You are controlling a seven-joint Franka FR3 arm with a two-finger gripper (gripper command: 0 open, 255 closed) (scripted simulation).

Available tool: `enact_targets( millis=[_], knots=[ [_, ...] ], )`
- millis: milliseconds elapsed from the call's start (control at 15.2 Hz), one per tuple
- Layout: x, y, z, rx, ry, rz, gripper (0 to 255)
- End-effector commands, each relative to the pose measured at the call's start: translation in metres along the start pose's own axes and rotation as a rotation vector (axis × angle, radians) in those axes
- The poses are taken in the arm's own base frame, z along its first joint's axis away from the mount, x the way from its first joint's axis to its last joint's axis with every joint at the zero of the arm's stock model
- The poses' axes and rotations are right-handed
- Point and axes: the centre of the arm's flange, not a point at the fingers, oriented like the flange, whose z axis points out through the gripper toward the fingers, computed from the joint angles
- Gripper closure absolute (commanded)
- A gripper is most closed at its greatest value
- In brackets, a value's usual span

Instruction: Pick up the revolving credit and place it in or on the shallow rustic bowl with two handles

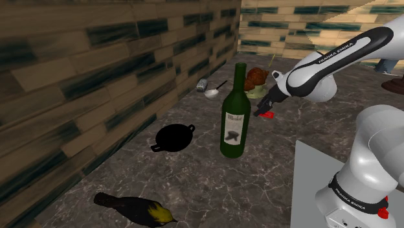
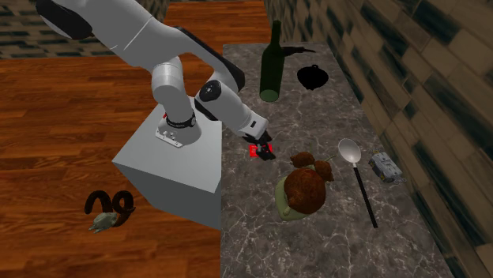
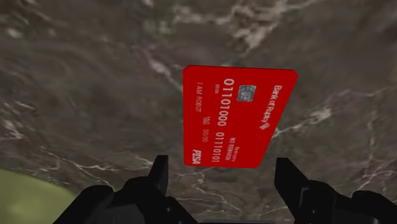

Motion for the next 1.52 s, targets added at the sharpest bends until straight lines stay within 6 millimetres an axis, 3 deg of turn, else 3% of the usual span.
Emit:
enact_targets(
  millis=[0, 528, 1452],
  knots=[
    [-0.001, 0.0, 0.001, 0.001, -0.004, 0.001, 255],
    [-0.001, 0.0, 0.001, 0.001, -0.004, 0.001, 255],
    [0.04, 0.0, -0.061, 0.001, -0.004, 0.001, 255]
  ],
)
